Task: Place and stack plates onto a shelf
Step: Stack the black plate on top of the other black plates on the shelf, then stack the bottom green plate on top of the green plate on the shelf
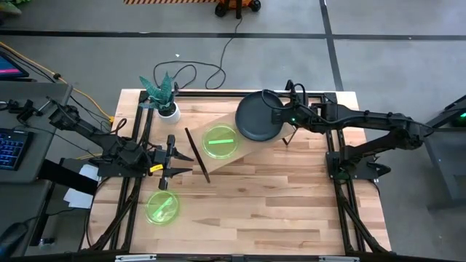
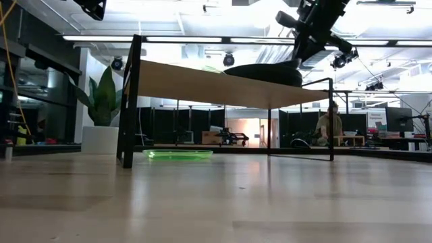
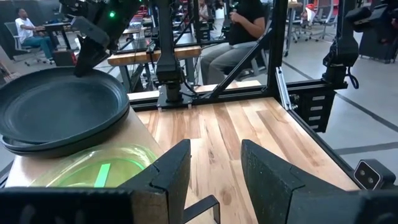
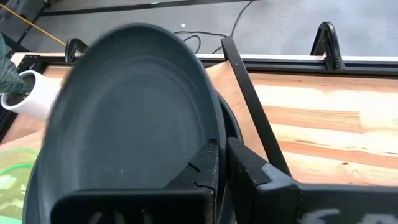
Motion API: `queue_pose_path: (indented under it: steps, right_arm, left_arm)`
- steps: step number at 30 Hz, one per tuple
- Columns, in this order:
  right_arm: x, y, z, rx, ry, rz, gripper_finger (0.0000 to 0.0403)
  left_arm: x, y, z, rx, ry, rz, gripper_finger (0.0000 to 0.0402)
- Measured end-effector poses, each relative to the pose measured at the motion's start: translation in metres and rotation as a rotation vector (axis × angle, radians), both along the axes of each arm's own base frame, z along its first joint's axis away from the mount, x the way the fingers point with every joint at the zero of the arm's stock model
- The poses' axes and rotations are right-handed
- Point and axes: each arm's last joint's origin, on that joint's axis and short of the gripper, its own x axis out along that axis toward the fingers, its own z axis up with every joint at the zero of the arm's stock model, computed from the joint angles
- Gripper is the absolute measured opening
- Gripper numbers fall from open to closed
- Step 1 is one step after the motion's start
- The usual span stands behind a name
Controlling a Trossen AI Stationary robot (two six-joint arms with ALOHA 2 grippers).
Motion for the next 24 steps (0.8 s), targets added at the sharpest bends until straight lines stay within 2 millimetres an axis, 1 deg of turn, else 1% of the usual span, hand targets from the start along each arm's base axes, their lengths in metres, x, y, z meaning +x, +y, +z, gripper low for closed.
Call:
queue_pose_path:
  steps: [3, 9, 12, 15, 18, 21, 24]
  right_arm:
    - [0.0, 0.0, 0.0, 0.01, -0.001, 0.008, 0.0042]
    - [0.0, 0.001, 0.0, 0.016, 0.007, 0.038, 0.0125]
    - [-0.002, 0.001, 0.003, 0.003, 0.009, 0.055, 0.0153]
    - [-0.007, 0.002, 0.009, -0.02, -0.015, 0.065, 0.0167]
    - [-0.014, 0.006, 0.019, -0.057, -0.044, 0.102, 0.0169]
    - [-0.021, 0.019, 0.028, -0.108, -0.064, 0.161, 0.017]
    - [-0.024, 0.04, 0.033, -0.148, -0.075, 0.244, 0.017]
  left_arm:
    - [0.0, 0.0, 0.0, 0.0, 0.0, 0.0, 0.0131]
    - [0.0, 0.0, 0.0, 0.0, 0.0, 0.0, 0.0131]
    - [0.0, 0.0, 0.0, 0.0, 0.001, 0.0, 0.0131]
    - [0.0, 0.0, 0.0, 0.0, 0.001, 0.0, 0.0131]
    - [0.0, 0.0, -0.001, 0.002, 0.004, 0.0, 0.0131]
    - [0.0, 0.0, -0.002, 0.009, 0.017, 0.0, 0.0131]
    - [0.0, 0.0, -0.003, 0.015, 0.029, 0.0, 0.0131]
